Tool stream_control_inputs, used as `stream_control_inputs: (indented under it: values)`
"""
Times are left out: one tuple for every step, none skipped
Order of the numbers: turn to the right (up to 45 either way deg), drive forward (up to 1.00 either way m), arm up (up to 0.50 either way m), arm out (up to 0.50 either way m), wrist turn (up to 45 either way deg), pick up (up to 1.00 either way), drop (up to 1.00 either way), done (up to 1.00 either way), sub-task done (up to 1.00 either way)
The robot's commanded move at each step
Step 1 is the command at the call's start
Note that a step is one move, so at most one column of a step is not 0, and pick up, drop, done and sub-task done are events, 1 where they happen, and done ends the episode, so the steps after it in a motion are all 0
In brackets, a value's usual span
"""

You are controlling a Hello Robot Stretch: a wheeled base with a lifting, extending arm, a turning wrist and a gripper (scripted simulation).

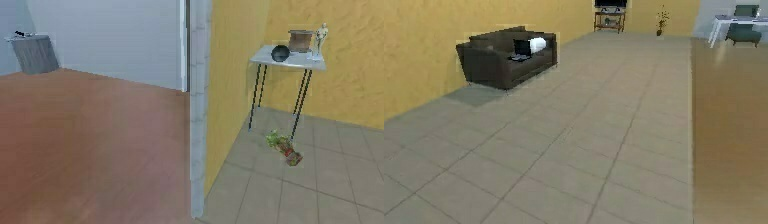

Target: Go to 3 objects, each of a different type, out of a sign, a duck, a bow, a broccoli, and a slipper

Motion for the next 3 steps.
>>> stream_control_inputs:
  values:
    - [18.0,0.00,0.00,0.00,0.0,0.00,0.00,0.00,0.00]
    - [0.0,0.15,0.00,0.00,0.0,0.00,0.00,0.00,0.00]
    - [-12.0,0.00,0.00,0.00,0.0,0.00,0.00,0.00,0.00]
